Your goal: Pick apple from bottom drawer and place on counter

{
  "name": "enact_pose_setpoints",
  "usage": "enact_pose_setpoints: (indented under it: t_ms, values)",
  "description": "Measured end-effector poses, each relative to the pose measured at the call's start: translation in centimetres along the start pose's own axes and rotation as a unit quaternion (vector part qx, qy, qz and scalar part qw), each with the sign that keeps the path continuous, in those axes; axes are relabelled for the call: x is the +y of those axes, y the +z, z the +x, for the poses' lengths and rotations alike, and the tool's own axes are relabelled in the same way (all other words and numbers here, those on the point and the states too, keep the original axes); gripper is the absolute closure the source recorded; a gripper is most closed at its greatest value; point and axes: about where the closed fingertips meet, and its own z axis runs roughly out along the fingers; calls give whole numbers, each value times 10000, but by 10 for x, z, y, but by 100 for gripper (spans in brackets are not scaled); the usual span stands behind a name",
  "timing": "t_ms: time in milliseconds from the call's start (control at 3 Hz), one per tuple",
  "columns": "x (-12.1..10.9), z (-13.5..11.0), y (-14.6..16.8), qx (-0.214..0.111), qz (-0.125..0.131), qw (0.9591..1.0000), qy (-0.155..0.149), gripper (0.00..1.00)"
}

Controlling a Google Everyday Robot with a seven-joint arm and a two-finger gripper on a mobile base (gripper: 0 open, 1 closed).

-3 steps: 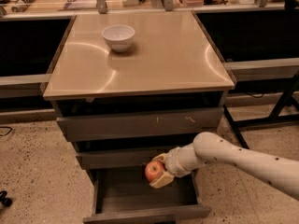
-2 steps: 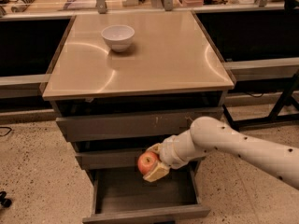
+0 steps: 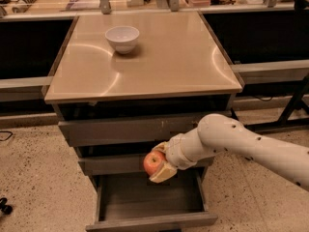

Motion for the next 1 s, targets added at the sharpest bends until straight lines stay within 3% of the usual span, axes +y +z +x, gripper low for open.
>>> enact_pose_setpoints:
  t_ms: [333, 667, 1000]
  values:
    - [-5, -25, -25, -460, 140, 9988, -66, 100]
    - [-10, -89, -76, -1385, 365, 9894, -228, 100]
    - [-6, -109, -79, -1570, 329, 9867, -248, 100]
